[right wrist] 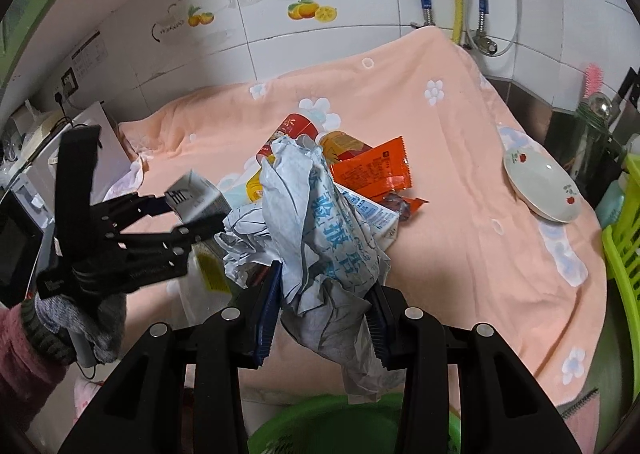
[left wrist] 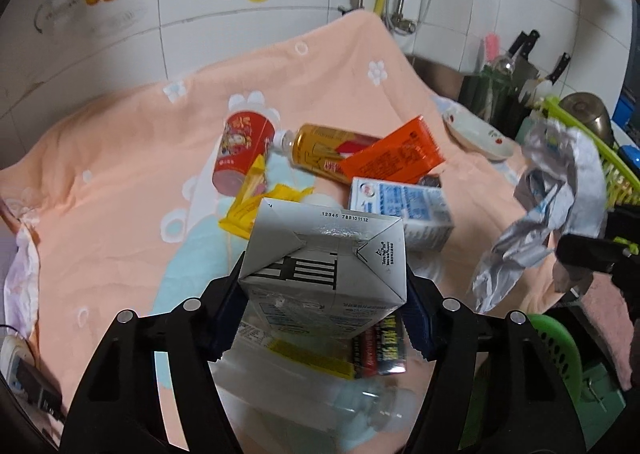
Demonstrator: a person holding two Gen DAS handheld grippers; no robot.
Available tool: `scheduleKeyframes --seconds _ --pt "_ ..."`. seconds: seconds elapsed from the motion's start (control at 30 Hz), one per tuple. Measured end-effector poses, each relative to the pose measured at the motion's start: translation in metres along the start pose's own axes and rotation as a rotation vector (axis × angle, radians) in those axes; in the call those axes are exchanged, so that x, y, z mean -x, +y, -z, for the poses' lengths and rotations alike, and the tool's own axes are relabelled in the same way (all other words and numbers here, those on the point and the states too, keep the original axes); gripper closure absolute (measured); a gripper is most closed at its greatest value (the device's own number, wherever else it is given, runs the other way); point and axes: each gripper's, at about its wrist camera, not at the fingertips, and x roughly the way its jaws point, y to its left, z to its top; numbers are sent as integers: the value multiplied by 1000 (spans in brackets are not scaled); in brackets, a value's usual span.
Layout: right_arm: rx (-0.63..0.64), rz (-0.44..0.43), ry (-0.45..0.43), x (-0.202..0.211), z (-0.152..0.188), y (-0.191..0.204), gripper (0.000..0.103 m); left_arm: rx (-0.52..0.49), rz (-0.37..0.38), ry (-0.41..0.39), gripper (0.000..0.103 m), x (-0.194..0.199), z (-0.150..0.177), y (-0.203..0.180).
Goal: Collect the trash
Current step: 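Carry the bag into the green basket with the right tool while the left tool grasps a white carton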
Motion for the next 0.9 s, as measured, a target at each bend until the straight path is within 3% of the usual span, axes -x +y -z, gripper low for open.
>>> scheduleKeyframes --seconds 0.4,0.9 --pt "-14 -2 2 51 52 -23 64 39 39 -79 37 73 14 -42" --pt "-75 -2 128 69 150 -52 56 22 128 -76 37 124 64 -114"
